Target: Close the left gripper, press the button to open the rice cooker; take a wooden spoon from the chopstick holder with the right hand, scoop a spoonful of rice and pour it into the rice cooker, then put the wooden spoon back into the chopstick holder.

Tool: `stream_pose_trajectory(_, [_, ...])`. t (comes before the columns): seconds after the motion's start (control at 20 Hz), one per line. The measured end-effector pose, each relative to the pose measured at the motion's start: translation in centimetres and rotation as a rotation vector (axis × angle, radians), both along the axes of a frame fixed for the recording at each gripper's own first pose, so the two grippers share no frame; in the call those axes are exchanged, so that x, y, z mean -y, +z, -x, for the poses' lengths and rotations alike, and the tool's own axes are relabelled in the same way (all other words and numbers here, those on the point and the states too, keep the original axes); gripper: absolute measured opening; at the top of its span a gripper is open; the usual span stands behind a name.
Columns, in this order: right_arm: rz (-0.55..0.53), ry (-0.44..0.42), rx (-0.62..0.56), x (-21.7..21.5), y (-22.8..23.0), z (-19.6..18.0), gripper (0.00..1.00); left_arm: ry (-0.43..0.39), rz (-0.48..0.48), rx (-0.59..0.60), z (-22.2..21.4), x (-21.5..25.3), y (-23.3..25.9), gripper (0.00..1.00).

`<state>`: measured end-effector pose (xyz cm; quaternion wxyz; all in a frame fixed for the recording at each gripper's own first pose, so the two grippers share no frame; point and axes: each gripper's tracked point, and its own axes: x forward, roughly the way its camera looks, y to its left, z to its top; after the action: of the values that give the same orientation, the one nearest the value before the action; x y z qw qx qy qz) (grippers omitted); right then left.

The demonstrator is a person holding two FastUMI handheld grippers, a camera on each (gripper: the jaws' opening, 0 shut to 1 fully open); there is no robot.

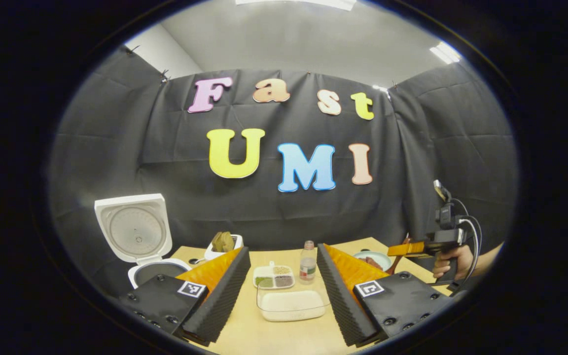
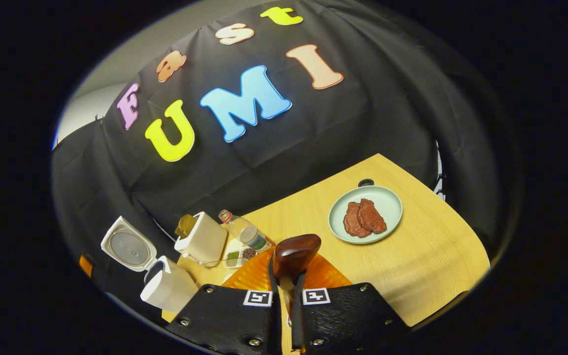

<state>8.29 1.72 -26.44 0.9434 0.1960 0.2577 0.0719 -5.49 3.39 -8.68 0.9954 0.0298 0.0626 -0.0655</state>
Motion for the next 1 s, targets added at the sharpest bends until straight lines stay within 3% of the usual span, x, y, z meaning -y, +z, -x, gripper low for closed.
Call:
stream_pose_trajectory(0.15, [0.039,-0.02,-0.042,-0.4,-2.5,-0.3,0.08,0.014,-0.002,-0.01,0.3,-0.4,-0.2,0.95])
stream_pose_trajectory(0.35, [0.115,0.015,-0.079,-1.5,-5.5,-0.3,0.08,0.023,-0.005,-0.024,0.2,-0.8,-0.5,0.95])
stream_pose_trajectory(0.6, [0.199,0.042,-0.059,-1.1,-6.0,0.6,0.13,0.017,0.009,-0.01,-0.1,-1.2,-0.1,0.94])
stream_pose_trajectory(0.7, [0.247,0.008,-0.038,0.2,-5.1,1.3,0.3,0.011,0.015,-0.005,-0.4,-1.3,-0.1,0.95])
stream_pose_trajectory(0.8, [0.314,-0.042,-0.015,2.3,-4.0,2.4,0.71,0.001,0.027,0.006,-0.8,-1.2,0.0,0.94])
stream_pose_trajectory(0.85, [0.333,-0.065,0.015,2.6,-2.1,3.1,0.96,-0.002,0.033,0.01,-1.1,-1.1,0.0,0.95])
stream_pose_trajectory(1.0, [0.387,-0.066,0.159,2.3,3.7,4.6,0.95,-0.002,0.052,0.013,-2.2,-1.3,0.1,0.99])
